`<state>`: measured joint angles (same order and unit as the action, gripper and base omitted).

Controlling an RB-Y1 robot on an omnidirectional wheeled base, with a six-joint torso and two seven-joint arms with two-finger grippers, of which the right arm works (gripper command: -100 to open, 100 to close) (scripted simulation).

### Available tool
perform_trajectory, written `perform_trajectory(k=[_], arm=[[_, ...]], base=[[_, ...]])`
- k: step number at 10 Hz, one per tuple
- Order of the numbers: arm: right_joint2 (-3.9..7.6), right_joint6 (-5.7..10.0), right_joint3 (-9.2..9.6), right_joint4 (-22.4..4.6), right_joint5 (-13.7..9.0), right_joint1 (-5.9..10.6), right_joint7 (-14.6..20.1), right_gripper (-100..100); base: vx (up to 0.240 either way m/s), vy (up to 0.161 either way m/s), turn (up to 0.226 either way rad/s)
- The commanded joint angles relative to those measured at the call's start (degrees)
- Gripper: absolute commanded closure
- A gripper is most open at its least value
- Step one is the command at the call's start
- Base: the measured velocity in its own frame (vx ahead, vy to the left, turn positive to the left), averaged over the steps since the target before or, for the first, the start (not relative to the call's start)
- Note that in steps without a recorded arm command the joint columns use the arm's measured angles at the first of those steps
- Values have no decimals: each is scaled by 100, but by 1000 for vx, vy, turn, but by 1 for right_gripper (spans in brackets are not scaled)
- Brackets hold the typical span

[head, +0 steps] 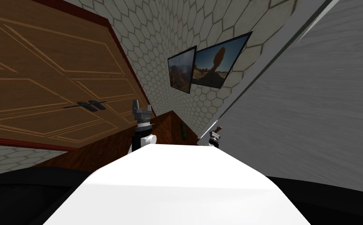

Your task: Pull the door open

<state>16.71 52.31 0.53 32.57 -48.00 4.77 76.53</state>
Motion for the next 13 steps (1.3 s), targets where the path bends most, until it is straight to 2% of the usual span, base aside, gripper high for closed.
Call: perform_trajectory(k=[1,3,8,11,13], arm=[[0,13,-3,6,-1,1,2,100],[0,13,-3,6,-1,1,2,100],[15,-29,67,23,39,-9,49,100],[59,-75,193,82,125,-16,148,100],[97,-124,309,134,211,-25,232,100]], base=[[-12,8,1],[0,0,0],[-158,88,-4],[-221,72,24],[-209,-4,73]])
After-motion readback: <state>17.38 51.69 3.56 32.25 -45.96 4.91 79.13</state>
